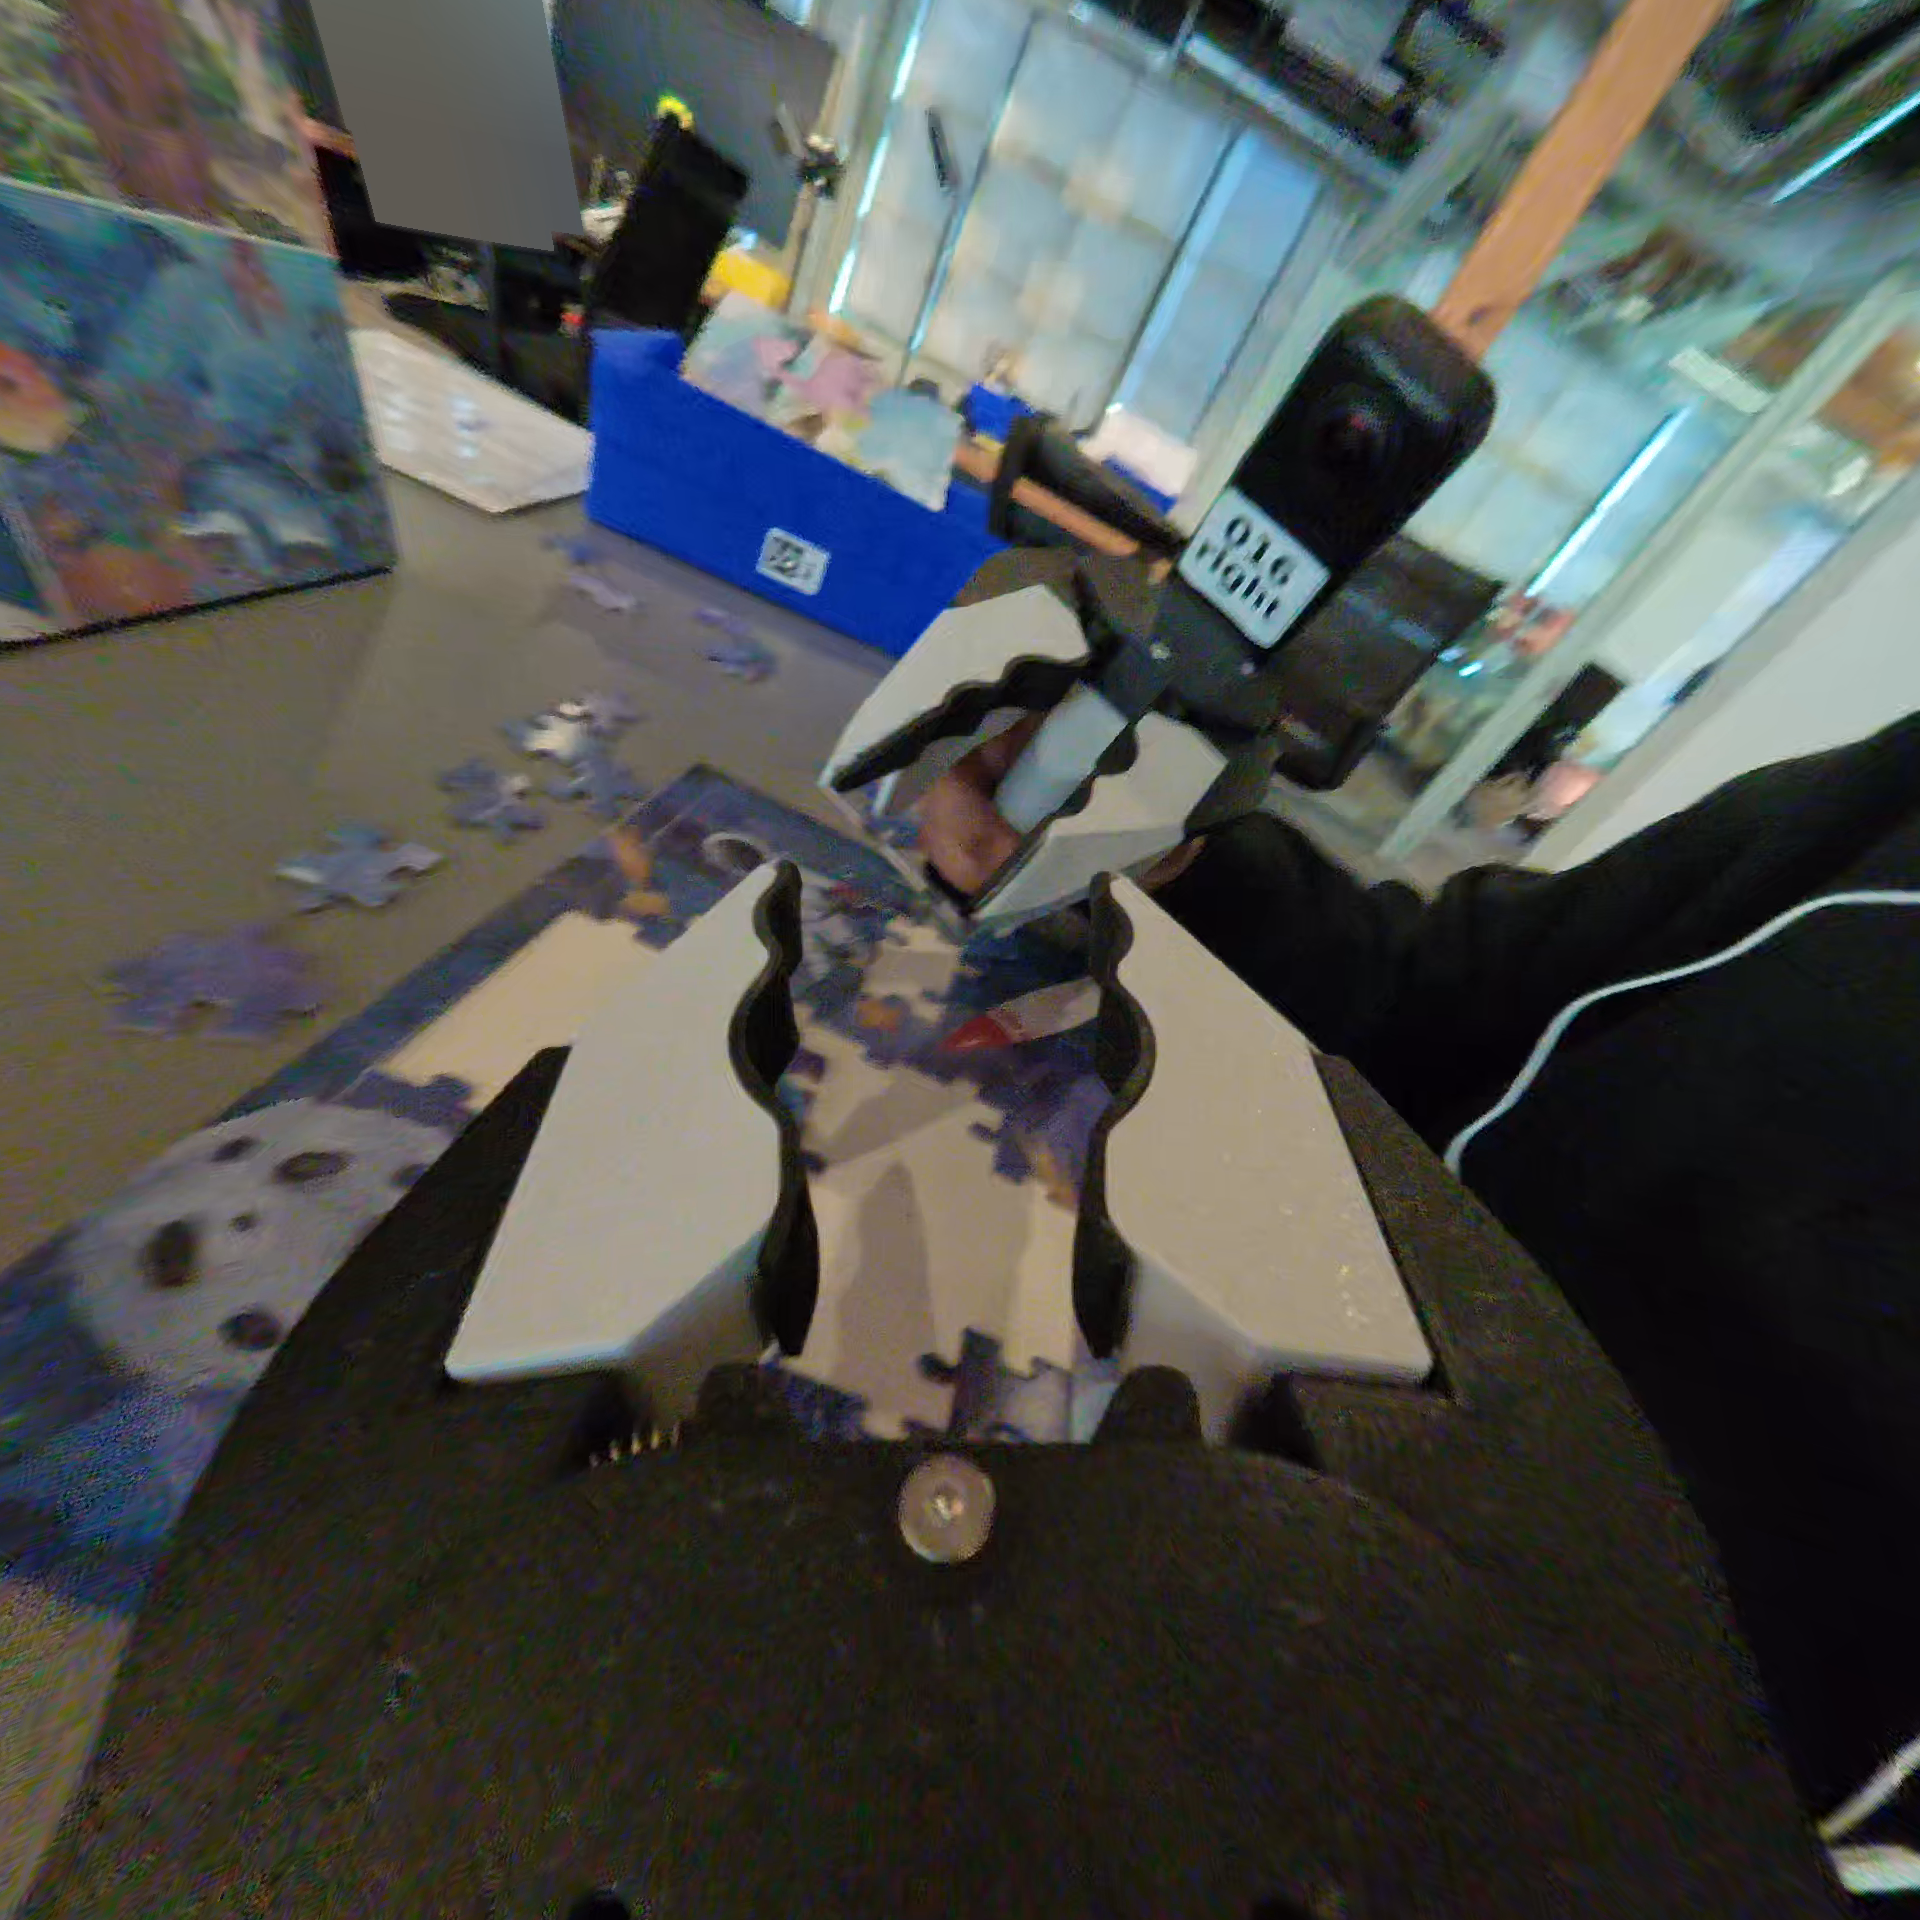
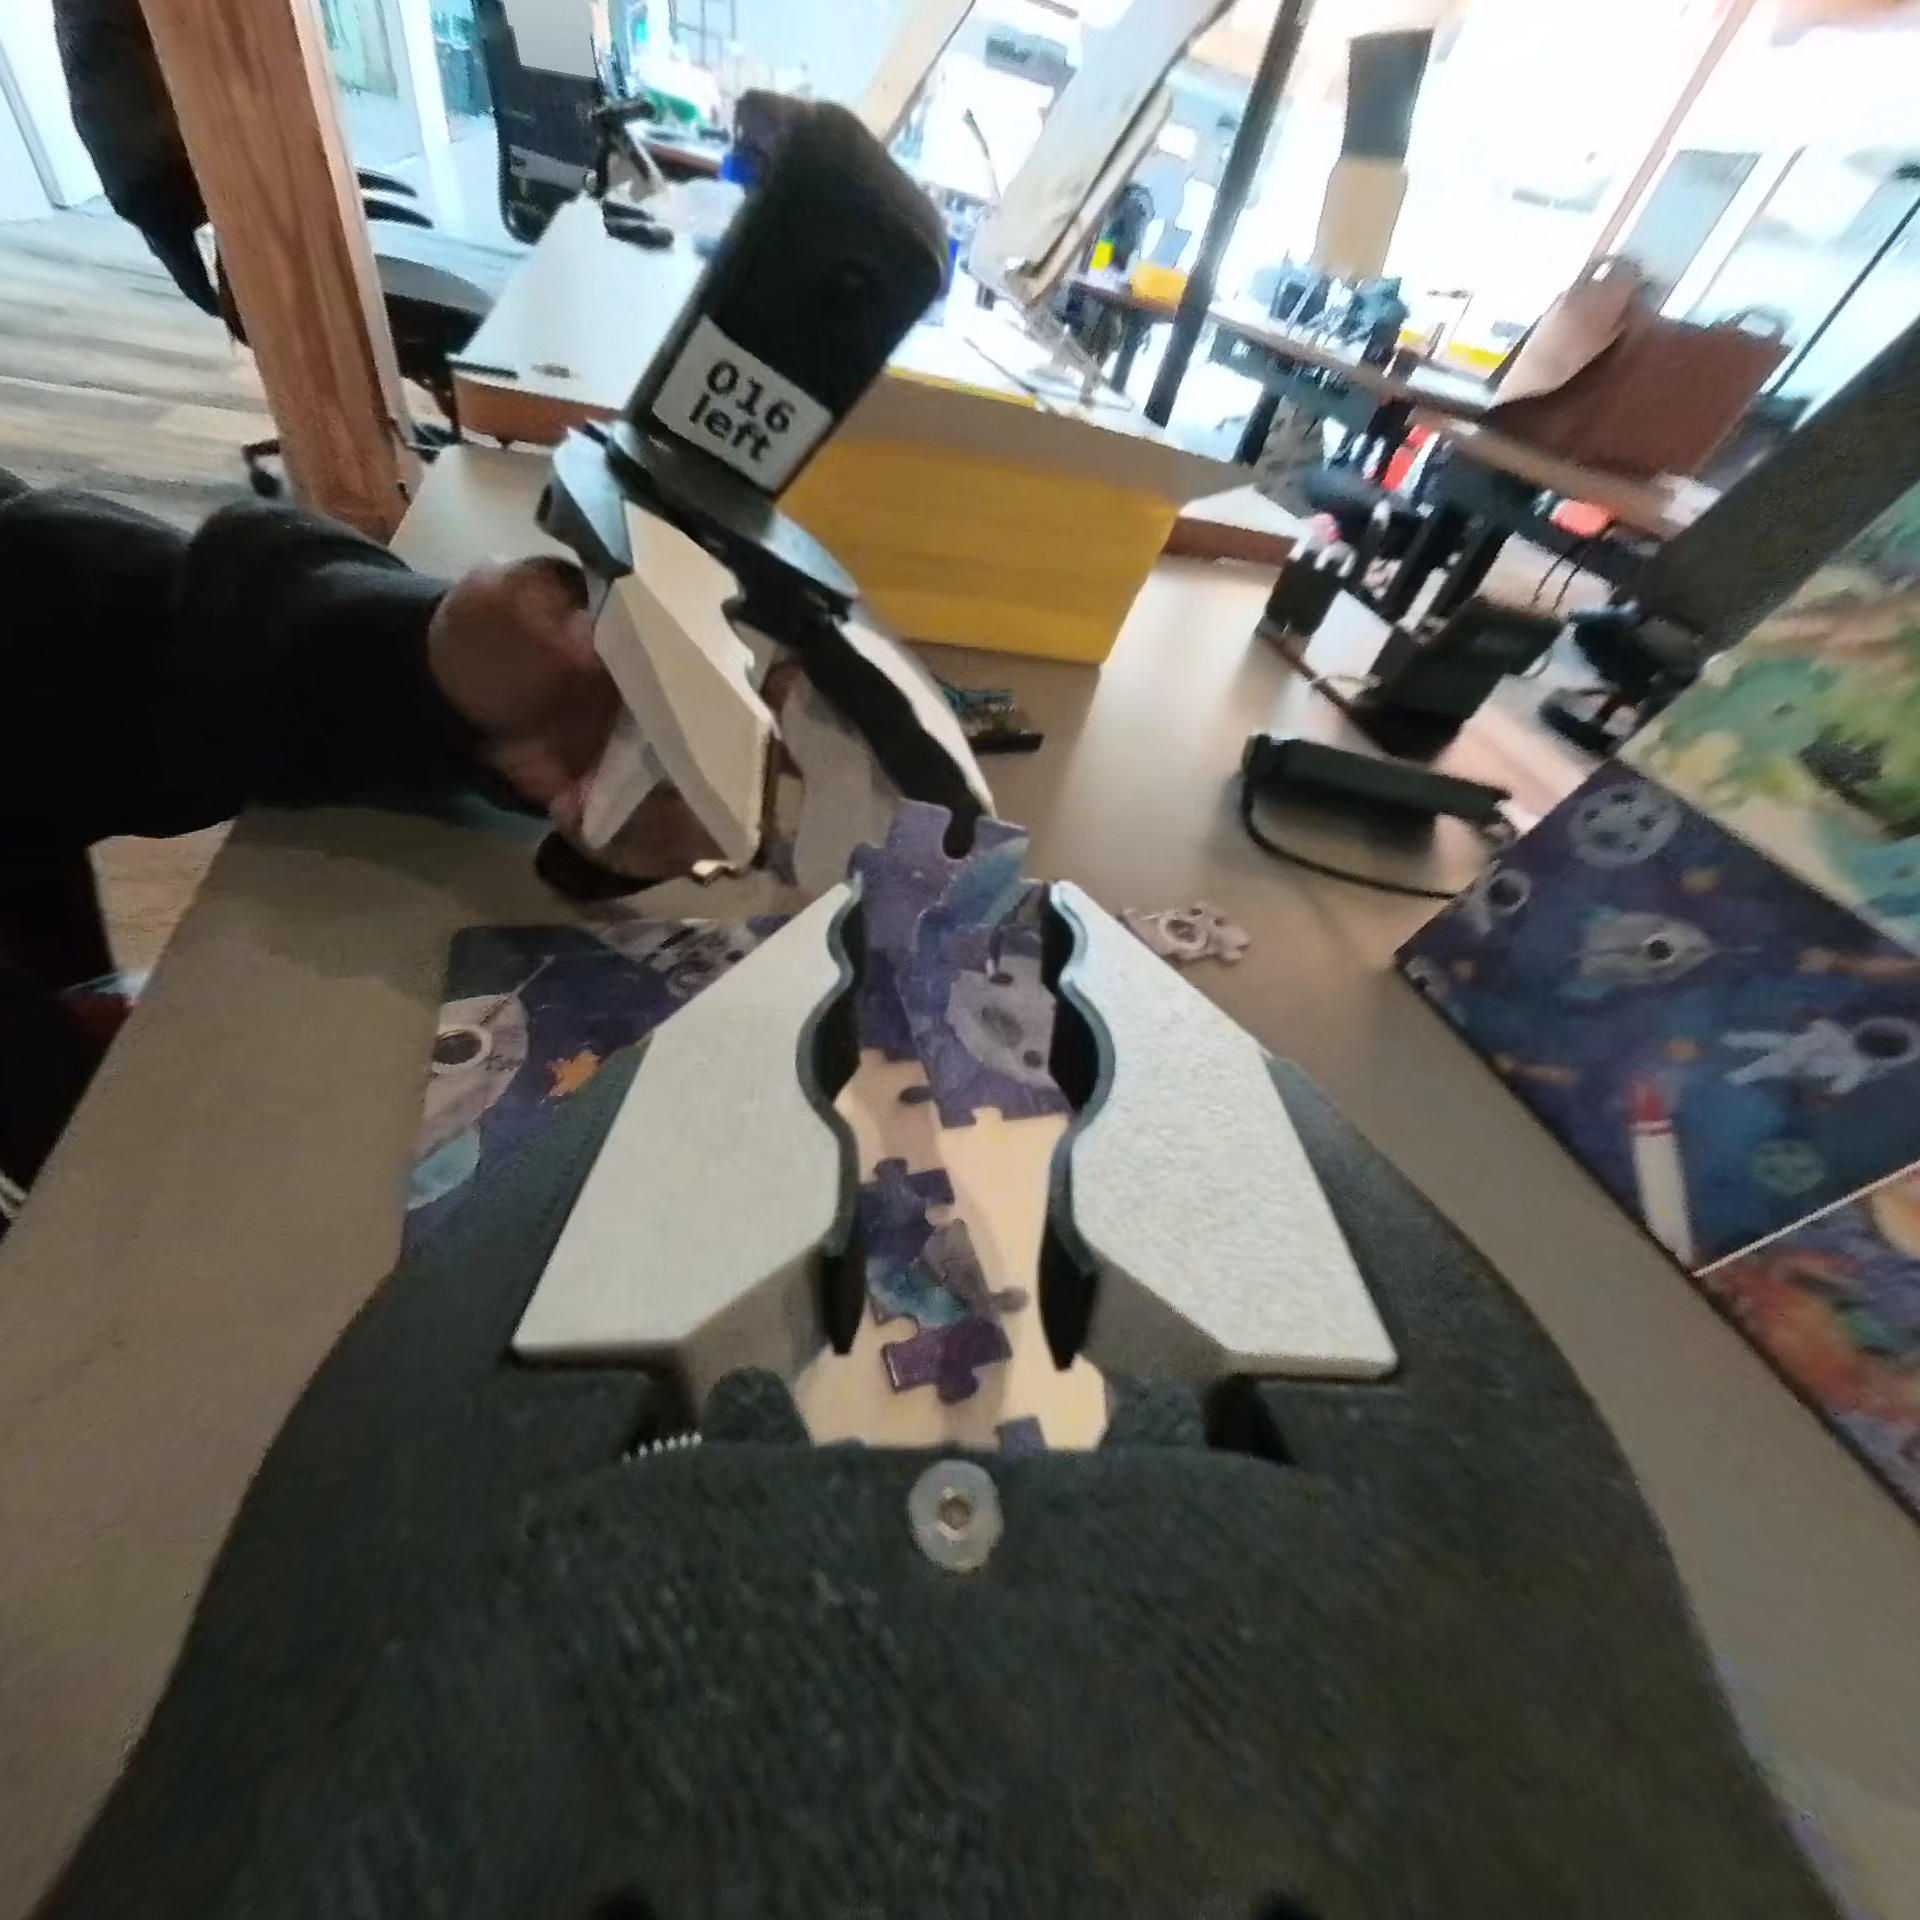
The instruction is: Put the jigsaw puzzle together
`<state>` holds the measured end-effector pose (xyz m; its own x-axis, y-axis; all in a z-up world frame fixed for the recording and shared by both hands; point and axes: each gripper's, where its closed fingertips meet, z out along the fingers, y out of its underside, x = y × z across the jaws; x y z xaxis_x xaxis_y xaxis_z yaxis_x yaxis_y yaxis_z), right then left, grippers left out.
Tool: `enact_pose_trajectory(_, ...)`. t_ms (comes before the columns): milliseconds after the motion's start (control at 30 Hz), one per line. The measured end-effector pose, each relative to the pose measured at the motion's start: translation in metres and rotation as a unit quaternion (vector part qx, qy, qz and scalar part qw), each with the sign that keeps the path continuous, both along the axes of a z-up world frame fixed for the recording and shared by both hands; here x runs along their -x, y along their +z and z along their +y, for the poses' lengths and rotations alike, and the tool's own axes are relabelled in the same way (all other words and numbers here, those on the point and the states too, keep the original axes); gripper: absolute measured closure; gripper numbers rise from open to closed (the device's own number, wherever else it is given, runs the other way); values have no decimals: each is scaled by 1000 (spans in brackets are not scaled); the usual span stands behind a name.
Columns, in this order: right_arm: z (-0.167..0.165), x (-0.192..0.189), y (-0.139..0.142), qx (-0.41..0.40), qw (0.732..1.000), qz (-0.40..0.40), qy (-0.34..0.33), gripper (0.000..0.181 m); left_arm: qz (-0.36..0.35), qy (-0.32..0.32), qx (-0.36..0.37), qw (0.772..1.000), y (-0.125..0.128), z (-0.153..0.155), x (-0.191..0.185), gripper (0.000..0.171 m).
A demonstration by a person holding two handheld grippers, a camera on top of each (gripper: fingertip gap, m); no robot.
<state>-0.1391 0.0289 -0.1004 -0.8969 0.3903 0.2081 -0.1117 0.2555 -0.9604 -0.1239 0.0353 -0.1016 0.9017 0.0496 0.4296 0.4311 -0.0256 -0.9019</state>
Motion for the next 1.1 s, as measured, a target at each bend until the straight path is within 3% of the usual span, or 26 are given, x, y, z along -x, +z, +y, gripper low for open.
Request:
enact_pose_trajectory(67, -2, -1, 3, 0, 1000, 24, -9, 149, -29, -22, -10, 999, 1, 6, -7, 120)
enact_pose_trajectory(167, -5, -2, 3, -4, 999, 41, -18, 150, -30, -42, -1, 999, -1, 9, -14, 136)
enact_pose_trajectory(400, -4, -7, 6, 21, 1000, 16, -1, 150, -34, -59, -13, 998, 3, 7, -17, 144)
enact_pose_trajectory(600, -1, -9, 2, 7, 1000, 17, 3, 155, -34, -52, -21, 998, 5, 0, -12, 169)
enact_pose_trajectory(733, 0, -10, -1, -1, 1000, 15, 6, 155, -31, -28, -18, 999, 4, -5, -3, 171)
enact_pose_trajectory(933, 6, -9, 19, 52, 998, 22, -2, 154, 10, 8, 71, 997, -24, -3, 5, 171)
enact_pose_trajectory(1100, -1, -13, 8, 58, 997, -33, 28, 151, 64, -11, 141, 988, -45, 7, -7, 171)
